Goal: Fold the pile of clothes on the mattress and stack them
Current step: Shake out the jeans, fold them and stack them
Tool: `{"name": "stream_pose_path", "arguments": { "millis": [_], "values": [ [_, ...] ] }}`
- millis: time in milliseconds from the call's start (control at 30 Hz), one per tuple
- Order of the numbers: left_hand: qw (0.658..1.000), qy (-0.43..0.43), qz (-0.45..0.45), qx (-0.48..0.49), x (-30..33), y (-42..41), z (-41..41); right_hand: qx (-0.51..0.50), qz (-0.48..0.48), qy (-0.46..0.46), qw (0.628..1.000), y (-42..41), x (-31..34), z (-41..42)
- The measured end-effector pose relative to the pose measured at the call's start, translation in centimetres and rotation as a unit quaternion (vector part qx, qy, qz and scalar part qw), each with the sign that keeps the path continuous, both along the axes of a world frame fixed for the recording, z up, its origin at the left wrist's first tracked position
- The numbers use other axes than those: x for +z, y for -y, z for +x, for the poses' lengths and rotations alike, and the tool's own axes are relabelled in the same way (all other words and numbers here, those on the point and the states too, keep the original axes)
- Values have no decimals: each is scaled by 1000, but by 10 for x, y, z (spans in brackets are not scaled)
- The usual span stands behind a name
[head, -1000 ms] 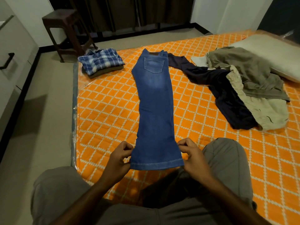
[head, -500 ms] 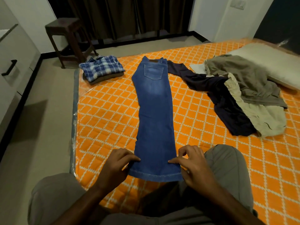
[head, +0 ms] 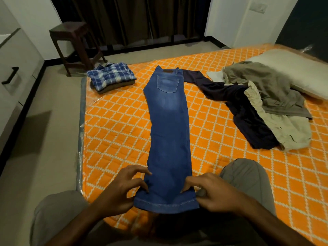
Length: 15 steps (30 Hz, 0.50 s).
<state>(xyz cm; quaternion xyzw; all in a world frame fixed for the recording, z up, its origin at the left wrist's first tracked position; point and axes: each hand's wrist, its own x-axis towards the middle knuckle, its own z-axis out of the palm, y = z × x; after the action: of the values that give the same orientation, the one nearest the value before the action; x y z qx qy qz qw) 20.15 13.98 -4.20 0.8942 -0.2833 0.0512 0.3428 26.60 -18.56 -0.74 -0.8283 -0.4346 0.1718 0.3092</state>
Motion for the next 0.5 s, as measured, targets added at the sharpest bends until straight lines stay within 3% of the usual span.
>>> {"name": "stream_pose_path", "arguments": {
  "millis": [133, 267, 367, 500],
  "values": [
    [995, -87, -37, -1, 35, -5, 36, -70, 92, -73, 991, -7, 23, 43],
    [981, -91, -142, 98, 65, 4, 119, -176, 174, -148, 957, -22, 38, 122],
    [945, -171, -239, 145, 68, 8, 189, -221, 171, -200, 939, -33, 50, 180],
    [937, -170, -250, 173, 58, 10, 264, -270, 164, -222, 922, -44, 44, 246]
  ]
}}
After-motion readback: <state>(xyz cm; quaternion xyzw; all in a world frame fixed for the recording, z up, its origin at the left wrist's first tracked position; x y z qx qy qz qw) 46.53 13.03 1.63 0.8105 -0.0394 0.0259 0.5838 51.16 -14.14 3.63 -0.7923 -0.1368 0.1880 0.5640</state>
